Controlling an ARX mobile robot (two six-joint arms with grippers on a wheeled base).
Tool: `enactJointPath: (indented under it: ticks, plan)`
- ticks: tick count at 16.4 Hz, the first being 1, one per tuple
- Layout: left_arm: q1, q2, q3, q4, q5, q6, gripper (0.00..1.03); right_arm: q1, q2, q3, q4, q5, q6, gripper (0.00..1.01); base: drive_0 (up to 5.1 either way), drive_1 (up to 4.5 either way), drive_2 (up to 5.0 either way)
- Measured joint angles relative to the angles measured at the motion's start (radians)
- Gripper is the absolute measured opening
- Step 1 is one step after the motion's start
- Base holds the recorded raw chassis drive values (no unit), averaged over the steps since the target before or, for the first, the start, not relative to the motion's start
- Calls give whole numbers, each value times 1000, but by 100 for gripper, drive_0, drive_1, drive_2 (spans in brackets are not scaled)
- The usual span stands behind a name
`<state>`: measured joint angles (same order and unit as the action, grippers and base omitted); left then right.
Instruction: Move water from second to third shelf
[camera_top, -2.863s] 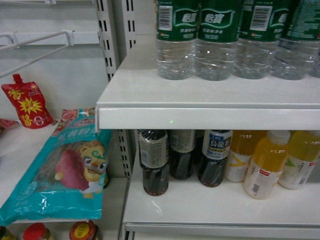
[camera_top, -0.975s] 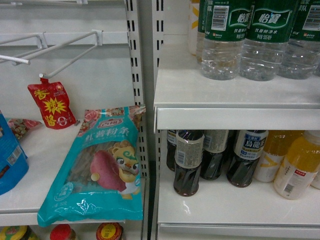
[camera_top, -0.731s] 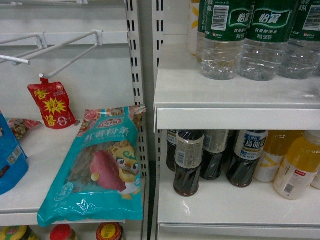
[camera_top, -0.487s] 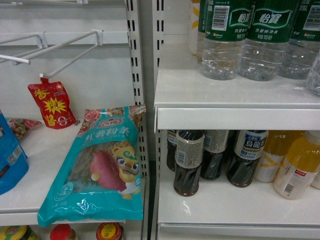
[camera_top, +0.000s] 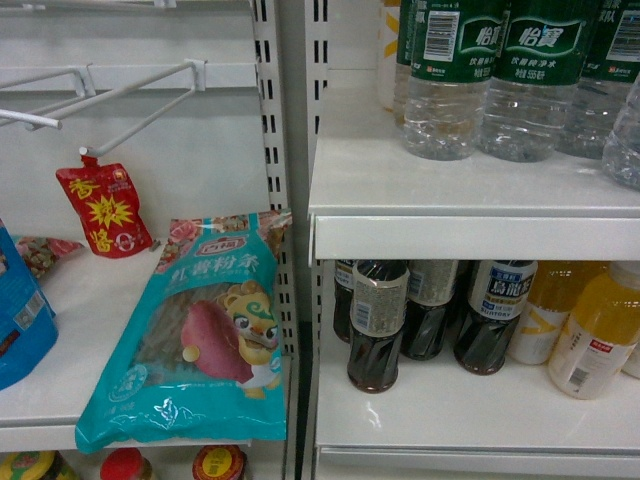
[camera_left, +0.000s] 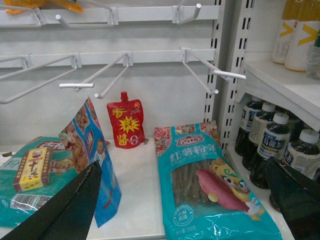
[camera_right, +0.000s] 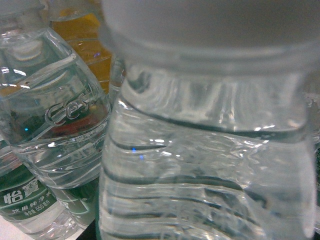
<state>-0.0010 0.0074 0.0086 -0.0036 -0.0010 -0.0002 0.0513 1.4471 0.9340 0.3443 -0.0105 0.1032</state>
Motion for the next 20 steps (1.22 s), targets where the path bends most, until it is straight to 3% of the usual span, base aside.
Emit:
enactJointPath:
  ticks: [2,4,6,7,9,13,20]
  plan:
    - [0,0,0,0,0,0,98,0,0,0,1,-3,0,44,0,0,0]
    - [0,0,0,0,0,0,98,-6,2,-2,8,-12,0,65,0,0,0]
    - [0,0,0,0,0,0,98,-6,0,-1,25,-13,0,80,0,0,0]
    - [0,0,0,0,0,0,98,-6,-1,-1,25,-13,0,81,0,0,0]
    - [0,0,0,0,0,0,98,-6,-3,-1,24,-14,1,100,0,0,0]
    - [0,0,0,0,0,0,98,3,-54,-17,5,-13,-8,98,0,0,0]
    - [0,0,0,0,0,0,98,6,-284,-148,-84,-18,-25,98,0,0,0]
